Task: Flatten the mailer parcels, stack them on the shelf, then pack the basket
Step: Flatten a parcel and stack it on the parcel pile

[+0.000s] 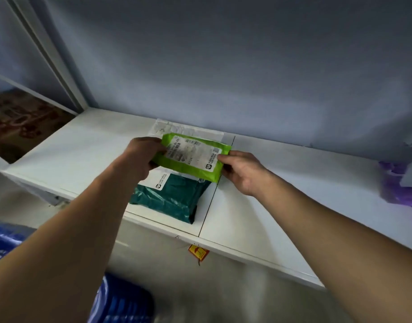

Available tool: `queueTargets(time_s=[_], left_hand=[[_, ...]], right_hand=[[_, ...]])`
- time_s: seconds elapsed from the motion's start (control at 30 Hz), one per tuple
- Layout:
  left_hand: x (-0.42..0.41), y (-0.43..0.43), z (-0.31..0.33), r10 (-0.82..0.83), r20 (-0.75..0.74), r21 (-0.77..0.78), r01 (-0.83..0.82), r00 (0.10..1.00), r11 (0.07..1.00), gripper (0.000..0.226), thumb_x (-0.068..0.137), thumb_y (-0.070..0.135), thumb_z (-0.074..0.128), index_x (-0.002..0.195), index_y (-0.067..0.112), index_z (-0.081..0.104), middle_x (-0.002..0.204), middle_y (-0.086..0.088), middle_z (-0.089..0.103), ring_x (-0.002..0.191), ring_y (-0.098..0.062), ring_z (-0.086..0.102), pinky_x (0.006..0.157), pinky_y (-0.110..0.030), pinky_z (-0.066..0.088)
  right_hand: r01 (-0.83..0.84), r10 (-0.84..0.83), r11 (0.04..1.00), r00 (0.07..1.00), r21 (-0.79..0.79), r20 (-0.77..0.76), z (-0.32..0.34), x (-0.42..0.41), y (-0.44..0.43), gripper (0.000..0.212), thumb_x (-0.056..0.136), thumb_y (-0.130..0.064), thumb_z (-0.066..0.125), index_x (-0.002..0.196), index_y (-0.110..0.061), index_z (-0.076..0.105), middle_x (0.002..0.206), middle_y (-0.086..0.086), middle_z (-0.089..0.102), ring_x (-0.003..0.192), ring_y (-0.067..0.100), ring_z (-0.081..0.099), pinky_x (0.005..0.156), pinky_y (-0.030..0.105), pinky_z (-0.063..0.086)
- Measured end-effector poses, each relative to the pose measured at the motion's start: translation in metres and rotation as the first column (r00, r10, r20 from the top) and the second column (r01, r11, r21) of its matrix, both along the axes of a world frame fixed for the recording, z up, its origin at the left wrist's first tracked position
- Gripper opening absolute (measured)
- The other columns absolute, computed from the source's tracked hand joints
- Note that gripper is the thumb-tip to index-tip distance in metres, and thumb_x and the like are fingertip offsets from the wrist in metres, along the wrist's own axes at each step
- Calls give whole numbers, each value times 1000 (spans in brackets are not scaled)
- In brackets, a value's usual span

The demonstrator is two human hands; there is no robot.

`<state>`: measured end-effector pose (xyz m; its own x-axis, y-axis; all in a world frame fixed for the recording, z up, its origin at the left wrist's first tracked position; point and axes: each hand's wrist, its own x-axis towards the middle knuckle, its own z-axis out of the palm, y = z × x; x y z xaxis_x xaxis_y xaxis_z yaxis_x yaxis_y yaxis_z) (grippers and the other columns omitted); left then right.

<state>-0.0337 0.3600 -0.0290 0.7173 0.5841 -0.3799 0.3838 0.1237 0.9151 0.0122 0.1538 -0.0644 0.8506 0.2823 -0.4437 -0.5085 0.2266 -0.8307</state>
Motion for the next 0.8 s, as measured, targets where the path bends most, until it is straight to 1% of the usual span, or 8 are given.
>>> queueTargets(time_s=[0.1, 0.17, 0.27, 0.43, 0.53, 0.67, 0.73, 0.8], left_hand=[[3, 17, -7, 77, 11, -21, -77, 997, 997, 25, 84, -7, 66, 99, 14, 66, 84, -11, 63, 65, -18, 63, 47, -23, 53], [7, 27, -11, 112, 52, -30, -111, 992, 993, 27, 86, -8, 63, 104, 12, 64, 85, -11, 61, 65, -18, 62, 51, -23, 55], [10, 32, -12, 114, 97, -11, -113, 989, 994, 26, 88, -10, 57, 105, 8, 64, 82, -10, 61, 62, -16, 60, 51, -20, 54], [14, 30, -15, 181, 1, 39, -181, 983, 983, 9, 87, 8, 61, 78, 9, 60, 73, -9, 59, 60, -18, 55, 60, -25, 45], [13, 23, -13, 186, -26, 91, -183, 982, 979, 18, 89, 12, 59, 72, 10, 55, 66, -5, 55, 59, -19, 52, 53, -25, 39], [16, 16, -7, 207, 5, 225, -203, 978, 953, 22, 88, 11, 57, 66, 13, 56, 68, -3, 56, 61, -18, 52, 54, -25, 37], [13, 9, -3, 203, -1, 236, -196, 979, 952, 19, 88, 12, 55, 68, 11, 57, 69, -5, 57, 60, -18, 54, 52, -25, 38], [7, -1, 2, 196, -18, 344, -177, 981, 922, 13, 81, 14, 53, 71, 9, 58, 70, -7, 57, 61, -24, 55, 53, -28, 40]], right_hand=[[44, -43, 999, 999, -29, 21, -5, 9, 21, 18, 88, 9, 61, 105, 2, 63, 101, 18, 68, 72, 19, 66, 71, 27, 59], [53, -51, 997, 998, -52, 39, -9, 18, 37, 23, 87, 9, 62, 107, 0, 63, 100, 18, 68, 78, 22, 67, 80, 32, 57], [32, -18, 990, 995, -138, 98, -12, 32, 50, 19, 83, 6, 66, 96, -9, 67, 105, 16, 71, 94, 29, 69, 92, 44, 55], [6, 23, 967, 994, -254, 111, -23, 42, 59, 13, 82, -2, 71, 77, -13, 68, 97, 13, 73, 90, 28, 71, 90, 44, 56], [1, 33, 958, 993, -287, 117, -29, 43, 60, 3, 80, -8, 73, 81, -10, 71, 93, 11, 74, 85, 27, 72, 86, 43, 58], [-5, 54, 934, 990, -358, 128, -15, 43, 56, 27, 75, -16, 74, 97, -4, 66, 99, 13, 72, 86, 28, 71, 83, 41, 59], [-12, 62, 930, 990, -368, 125, -2, 37, 46, 22, 79, -13, 70, 97, -2, 63, 96, 14, 71, 85, 27, 70, 81, 43, 60], [-29, 83, 920, 989, -391, 122, 7, 30, 32, 8, 84, -9, 67, 89, -4, 62, 84, 11, 67, 77, 23, 68, 83, 43, 59]])
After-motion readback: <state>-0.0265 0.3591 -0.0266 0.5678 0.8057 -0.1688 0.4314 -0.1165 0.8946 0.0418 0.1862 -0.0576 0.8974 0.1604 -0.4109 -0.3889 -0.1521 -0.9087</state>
